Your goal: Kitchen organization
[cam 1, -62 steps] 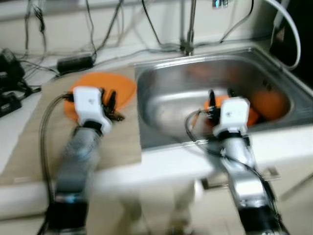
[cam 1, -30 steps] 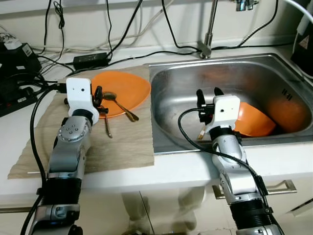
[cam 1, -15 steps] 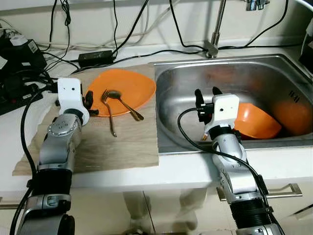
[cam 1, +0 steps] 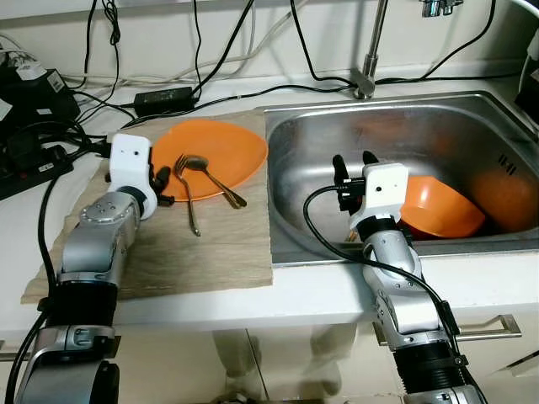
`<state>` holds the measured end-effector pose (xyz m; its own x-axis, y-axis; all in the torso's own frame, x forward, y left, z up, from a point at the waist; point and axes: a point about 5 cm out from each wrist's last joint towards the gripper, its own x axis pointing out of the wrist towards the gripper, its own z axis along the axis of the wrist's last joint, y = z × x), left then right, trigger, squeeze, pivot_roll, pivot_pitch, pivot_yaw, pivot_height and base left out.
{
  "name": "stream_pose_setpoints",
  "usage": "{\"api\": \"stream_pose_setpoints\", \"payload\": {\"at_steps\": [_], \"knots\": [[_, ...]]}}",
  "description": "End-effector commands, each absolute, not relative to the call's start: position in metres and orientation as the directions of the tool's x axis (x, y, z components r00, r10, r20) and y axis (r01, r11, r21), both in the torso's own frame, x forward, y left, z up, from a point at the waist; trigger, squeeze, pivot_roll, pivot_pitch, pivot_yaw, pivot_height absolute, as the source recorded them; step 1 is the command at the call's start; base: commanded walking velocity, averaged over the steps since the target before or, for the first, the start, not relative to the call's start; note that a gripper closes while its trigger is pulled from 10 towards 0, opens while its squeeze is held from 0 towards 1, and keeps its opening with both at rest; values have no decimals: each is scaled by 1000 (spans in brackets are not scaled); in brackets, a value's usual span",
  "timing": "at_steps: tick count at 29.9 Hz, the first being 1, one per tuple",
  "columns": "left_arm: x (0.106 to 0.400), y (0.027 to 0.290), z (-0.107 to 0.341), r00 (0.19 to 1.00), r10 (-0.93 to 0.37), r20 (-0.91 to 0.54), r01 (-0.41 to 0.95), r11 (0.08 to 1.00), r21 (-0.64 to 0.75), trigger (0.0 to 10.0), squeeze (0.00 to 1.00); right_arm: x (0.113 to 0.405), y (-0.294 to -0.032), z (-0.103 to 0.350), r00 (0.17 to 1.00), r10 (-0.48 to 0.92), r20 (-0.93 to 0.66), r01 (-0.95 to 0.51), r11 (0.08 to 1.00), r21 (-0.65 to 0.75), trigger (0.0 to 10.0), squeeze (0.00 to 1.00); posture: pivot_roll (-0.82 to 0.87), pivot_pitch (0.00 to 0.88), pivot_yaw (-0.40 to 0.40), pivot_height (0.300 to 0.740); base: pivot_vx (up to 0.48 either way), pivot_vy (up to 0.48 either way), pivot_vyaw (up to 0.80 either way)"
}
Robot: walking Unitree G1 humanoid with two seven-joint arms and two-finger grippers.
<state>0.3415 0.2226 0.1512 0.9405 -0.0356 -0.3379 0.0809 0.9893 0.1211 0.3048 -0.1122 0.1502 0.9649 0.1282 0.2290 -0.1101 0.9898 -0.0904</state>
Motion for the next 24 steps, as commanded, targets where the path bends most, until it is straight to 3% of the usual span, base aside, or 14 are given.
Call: {"api": "stream_pose_setpoints", "payload": {"at_steps": [1,11,24], "knots": [[339,228,149,924,-36,-382,90,988,127,10000,0,304,-110,152,964,140,226,-125,989,-77,10000,0,-26,0,120,740,0,0,0],[329,236,146,871,-52,-489,124,985,117,10000,0,304,-109,150,967,151,204,-138,988,-76,10000,0,-12,0,118,740,0,0,0],[316,237,173,867,-96,-490,185,973,137,10000,0,306,-106,147,968,167,185,-154,985,-81,10000,0,20,0,110,740,0,0,0]]}}
